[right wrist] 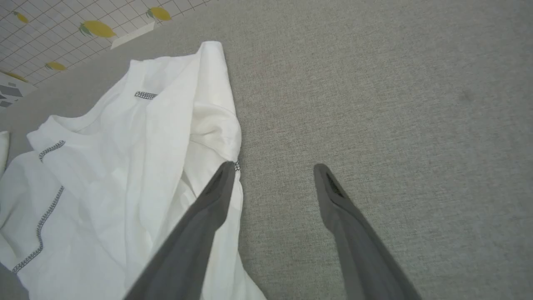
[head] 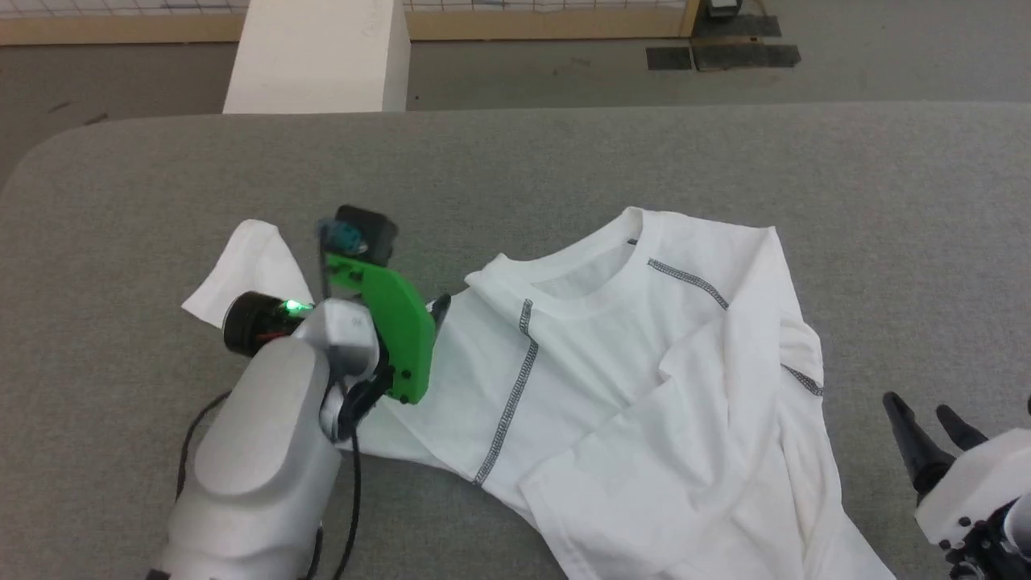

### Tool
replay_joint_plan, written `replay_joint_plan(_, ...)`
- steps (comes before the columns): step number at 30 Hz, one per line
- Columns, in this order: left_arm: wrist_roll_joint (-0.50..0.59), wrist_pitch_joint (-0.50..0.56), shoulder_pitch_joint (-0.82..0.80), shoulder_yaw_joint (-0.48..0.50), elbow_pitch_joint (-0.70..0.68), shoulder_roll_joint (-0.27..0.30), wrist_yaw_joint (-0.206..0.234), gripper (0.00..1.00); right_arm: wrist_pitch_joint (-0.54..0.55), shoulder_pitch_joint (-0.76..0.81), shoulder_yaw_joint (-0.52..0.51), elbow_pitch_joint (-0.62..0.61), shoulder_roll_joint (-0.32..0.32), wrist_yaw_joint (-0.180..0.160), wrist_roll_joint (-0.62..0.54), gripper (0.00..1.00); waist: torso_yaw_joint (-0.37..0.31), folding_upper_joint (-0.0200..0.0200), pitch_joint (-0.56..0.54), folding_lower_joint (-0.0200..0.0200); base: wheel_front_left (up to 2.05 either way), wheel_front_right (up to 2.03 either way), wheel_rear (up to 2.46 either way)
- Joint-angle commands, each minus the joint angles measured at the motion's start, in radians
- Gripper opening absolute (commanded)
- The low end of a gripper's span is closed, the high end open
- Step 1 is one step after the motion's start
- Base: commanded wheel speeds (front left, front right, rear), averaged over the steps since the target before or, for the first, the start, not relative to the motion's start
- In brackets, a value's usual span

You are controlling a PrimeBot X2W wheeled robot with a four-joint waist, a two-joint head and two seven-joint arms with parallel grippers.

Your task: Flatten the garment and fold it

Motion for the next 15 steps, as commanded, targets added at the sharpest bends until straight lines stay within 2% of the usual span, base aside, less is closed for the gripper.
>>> replay_joint_plan(1, -0.016, 0.045, -0.039, -0.026, 0.016, 0.013, -0.006, 1.0, -0.009, -0.023, 0.007, 0.006, 0.001, -0.001, 0.01, 1.0, -0.025, 0.0, 0.028, 0.0, 0.0, 0.0, 0.0)
replay_joint_plan(4, -0.041, 0.124, -0.09, -0.085, 0.051, 0.03, -0.006, 1.0, -0.021, -0.031, 0.019, 0.019, 0.001, -0.001, 0.015, 1.0, -0.044, 0.0, 0.055, 0.0, 0.0, 0.0, 0.0)
replay_joint_plan(11, -0.053, 0.224, -0.121, -0.177, 0.145, 0.076, -0.006, 1.0, -0.032, -0.042, 0.025, 0.031, 0.002, -0.001, 0.016, 1.0, -0.074, 0.0, 0.088, 0.0, 0.0, 0.0, 0.0)
replay_joint_plan(12, -0.059, 0.225, -0.119, -0.181, 0.149, 0.078, -0.006, 0.47, -0.034, -0.043, 0.025, 0.031, 0.002, -0.001, 0.016, 1.0, -0.076, 0.0, 0.091, 0.0, 0.0, 0.0, 0.0)
replay_joint_plan(13, -0.066, 0.221, -0.117, -0.179, 0.152, 0.079, -0.006, 0.16, -0.036, -0.044, 0.025, 0.031, 0.002, -0.001, 0.016, 1.0, -0.077, 0.0, 0.093, 0.0, 0.0, 0.0, 0.0)
replay_joint_plan(14, -0.075, 0.223, -0.112, -0.18, 0.156, 0.079, -0.006, 0.0, -0.039, -0.045, 0.023, 0.03, 0.002, -0.001, 0.014, 1.0, -0.076, 0.0, 0.095, 0.0, 0.0, 0.0, 0.0)
replay_joint_plan(15, -0.081, 0.219, -0.11, -0.179, 0.155, 0.08, -0.006, 0.0, -0.041, -0.046, 0.023, 0.03, 0.002, -0.001, 0.012, 1.0, -0.075, 0.0, 0.095, 0.0, 0.0, 0.0, 0.0)
